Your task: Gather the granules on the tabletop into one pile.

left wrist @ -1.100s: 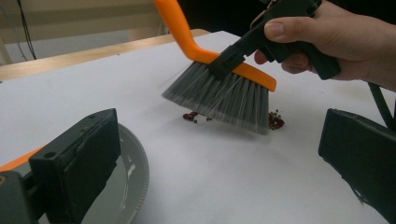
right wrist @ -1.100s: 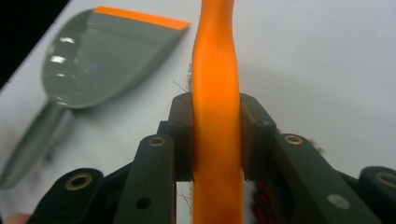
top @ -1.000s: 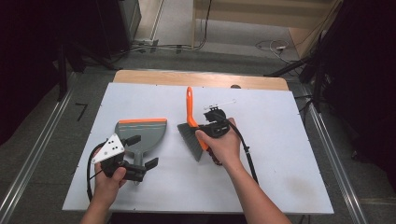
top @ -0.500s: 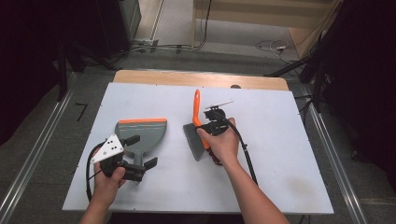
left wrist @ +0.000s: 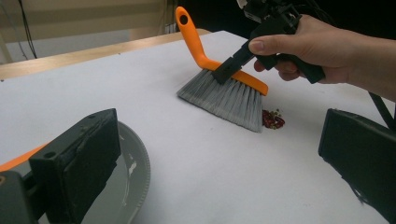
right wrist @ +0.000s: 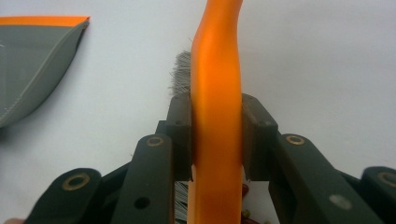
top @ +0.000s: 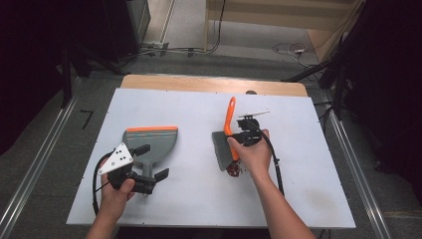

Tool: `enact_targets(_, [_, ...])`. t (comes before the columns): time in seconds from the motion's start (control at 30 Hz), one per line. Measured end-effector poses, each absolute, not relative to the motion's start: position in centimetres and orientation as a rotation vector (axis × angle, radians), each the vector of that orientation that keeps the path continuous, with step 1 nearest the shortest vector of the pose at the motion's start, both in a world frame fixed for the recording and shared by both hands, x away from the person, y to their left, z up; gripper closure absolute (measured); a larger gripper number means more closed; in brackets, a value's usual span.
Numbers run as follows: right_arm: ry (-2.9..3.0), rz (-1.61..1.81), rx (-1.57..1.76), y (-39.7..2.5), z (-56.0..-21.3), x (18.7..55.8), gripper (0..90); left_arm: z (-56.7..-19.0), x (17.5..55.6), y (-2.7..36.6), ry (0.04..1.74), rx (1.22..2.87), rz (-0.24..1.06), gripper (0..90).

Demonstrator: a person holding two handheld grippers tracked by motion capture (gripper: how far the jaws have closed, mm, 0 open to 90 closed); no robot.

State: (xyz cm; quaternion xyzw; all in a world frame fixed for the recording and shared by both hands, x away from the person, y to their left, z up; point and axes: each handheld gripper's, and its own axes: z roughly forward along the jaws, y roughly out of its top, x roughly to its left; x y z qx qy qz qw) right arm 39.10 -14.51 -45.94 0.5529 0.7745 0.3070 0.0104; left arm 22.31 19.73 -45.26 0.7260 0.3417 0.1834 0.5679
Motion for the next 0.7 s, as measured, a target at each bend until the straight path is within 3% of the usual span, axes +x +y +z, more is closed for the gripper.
enact_targets(0.33, [2.454, 1.147, 1.627, -15.0, -44.5, 38.4, 68.4, -45.3, 22.5, 19.7, 0.802, 1.711, 0.430, 0.0])
enact_targets(0.7, [2.724, 0.993, 1.004, -15.8, -41.1, 36.2, 68.6, -45.4, 22.5, 20.0, 0.816, 1.704, 0.432, 0.0])
